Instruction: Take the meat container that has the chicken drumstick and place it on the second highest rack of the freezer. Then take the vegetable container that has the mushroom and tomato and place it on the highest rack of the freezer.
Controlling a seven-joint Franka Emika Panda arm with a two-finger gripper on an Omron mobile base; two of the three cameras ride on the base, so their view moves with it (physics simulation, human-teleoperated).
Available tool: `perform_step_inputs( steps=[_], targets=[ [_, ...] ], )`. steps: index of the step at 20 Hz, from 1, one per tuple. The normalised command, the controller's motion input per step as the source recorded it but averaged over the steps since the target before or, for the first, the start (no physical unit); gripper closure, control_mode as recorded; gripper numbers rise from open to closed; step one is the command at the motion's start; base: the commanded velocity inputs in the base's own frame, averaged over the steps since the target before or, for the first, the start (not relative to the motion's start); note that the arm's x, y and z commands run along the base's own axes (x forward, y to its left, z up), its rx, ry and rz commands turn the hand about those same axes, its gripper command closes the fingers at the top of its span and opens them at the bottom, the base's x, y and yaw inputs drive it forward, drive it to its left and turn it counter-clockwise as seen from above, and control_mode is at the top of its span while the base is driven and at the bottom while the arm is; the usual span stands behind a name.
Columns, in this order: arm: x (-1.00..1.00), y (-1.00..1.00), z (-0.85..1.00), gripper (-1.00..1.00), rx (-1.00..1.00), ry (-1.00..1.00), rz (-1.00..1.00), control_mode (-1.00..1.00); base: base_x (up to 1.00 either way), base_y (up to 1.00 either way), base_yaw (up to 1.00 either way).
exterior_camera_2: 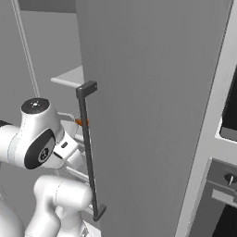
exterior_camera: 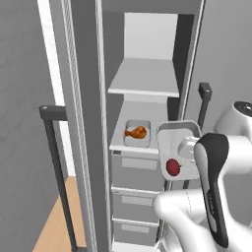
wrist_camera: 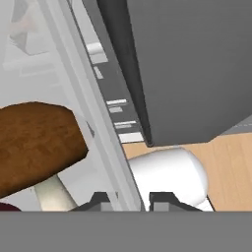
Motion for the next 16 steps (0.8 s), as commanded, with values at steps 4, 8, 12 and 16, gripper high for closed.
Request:
perform_step_inputs(
  steps=[4,8,12,16],
  targets=[
    [0.0,0.0,0.0,1.0,0.0,0.0,0.0,1.0,-0.23,0.43,0.0],
    [0.0,0.0,0.0,1.0,0.0,0.0,0.0,1.0,0.09,0.03,-0.01],
    [0.0,0.0,0.0,1.0,0.0,0.0,0.0,1.0,0.16,0.03,-0.02],
    [0.0,0.0,0.0,1.0,0.0,0.0,0.0,1.0,0.05,0.33,-0.03]
  ],
)
